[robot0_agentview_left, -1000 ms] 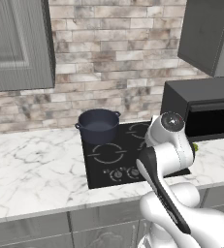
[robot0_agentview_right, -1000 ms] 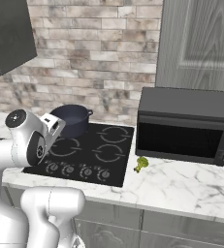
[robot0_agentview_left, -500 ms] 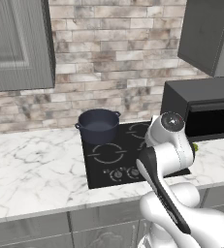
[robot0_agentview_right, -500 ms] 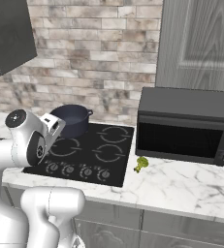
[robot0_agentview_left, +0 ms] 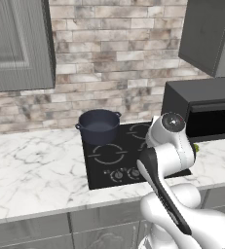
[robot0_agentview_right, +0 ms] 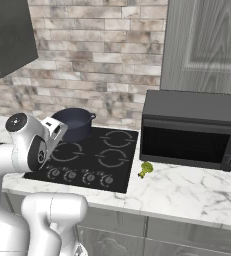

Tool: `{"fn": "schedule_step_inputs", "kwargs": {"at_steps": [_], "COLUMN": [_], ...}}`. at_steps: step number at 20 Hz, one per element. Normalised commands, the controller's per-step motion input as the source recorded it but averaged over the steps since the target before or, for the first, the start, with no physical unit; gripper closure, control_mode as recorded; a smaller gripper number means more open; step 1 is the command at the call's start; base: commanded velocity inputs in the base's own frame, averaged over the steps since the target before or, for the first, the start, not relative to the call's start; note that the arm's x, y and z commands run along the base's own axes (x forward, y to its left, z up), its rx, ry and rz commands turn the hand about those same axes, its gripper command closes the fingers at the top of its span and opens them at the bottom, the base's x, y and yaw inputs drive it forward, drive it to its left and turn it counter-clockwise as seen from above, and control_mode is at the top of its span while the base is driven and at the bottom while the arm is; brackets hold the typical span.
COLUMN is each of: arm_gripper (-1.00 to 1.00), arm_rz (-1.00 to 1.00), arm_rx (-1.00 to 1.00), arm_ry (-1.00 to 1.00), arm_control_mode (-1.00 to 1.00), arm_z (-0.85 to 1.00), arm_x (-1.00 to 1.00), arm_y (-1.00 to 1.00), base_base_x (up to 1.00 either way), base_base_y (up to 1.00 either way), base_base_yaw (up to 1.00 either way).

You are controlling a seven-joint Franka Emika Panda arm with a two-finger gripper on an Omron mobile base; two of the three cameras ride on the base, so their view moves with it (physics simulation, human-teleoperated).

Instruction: Turn on the burner for the pot on the stove. Wait thirty seconds for the pot to heat up. Then add the broccoli to the pot.

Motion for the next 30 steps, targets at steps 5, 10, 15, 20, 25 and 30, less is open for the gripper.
{"fn": "schedule_step_inputs", "kwargs": {"at_steps": [5,10,15,20,25,30], "arm_gripper": [-1.00,-1.00,-1.00,-1.00,-1.00,-1.00], "arm_rz": [0.00,0.00,0.00,0.00,0.00,0.00], "arm_rx": [0.00,0.00,0.00,0.00,0.00,0.00], "arm_ry": [0.00,0.00,0.00,0.00,0.00,0.00], "arm_control_mode": [-1.00,-1.00,-1.00,-1.00,-1.00,-1.00], "arm_z": [0.00,0.00,0.00,0.00,0.00,0.00], "arm_x": [0.00,0.00,0.00,0.00,0.00,0.00], "arm_y": [0.00,0.00,0.00,0.00,0.00,0.00], "base_base_x": [0.00,0.00,0.00,0.00,0.00,0.00], "base_base_y": [0.00,0.00,0.00,0.00,0.00,0.00], "base_base_yaw": [0.00,0.00,0.00,0.00,0.00,0.00]}}
